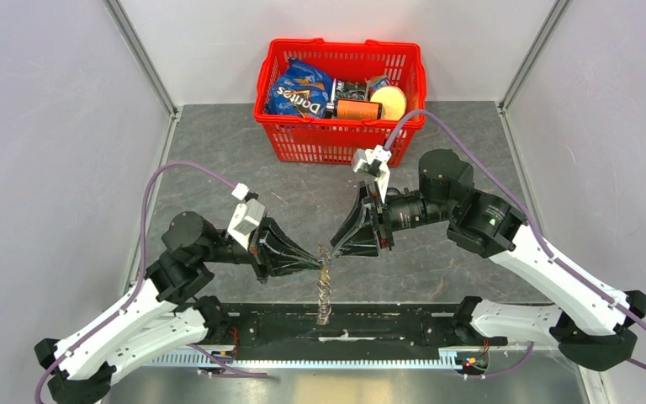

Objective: Put the keys on the keyring

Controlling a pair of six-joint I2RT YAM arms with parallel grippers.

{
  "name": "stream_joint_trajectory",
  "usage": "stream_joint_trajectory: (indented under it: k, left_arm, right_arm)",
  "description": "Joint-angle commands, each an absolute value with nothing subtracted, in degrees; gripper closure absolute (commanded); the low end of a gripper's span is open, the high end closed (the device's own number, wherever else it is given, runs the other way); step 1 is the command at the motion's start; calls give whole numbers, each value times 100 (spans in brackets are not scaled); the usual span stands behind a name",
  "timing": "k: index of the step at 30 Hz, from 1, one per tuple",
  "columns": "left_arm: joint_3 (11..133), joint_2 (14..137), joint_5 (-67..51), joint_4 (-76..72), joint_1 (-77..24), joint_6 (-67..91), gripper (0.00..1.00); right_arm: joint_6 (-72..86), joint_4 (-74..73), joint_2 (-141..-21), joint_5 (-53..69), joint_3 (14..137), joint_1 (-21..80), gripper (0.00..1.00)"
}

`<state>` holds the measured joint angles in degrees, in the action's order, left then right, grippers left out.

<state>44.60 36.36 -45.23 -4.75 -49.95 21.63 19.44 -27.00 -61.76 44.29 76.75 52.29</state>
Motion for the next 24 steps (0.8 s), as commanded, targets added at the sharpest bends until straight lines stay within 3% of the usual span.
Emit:
stream_joint_trajectory:
  k: [1, 24]
  left_arm:
    - [4478, 3581, -4588, -986, -4992, 2388, 98]
    - [4351, 3600, -4263, -1409, -4992, 2690, 98]
  right_arm:
    - [1815, -2546, -6251, 4651, 7894, 5273, 60]
    - [1486, -2614, -6306, 4494, 7751, 5786, 66]
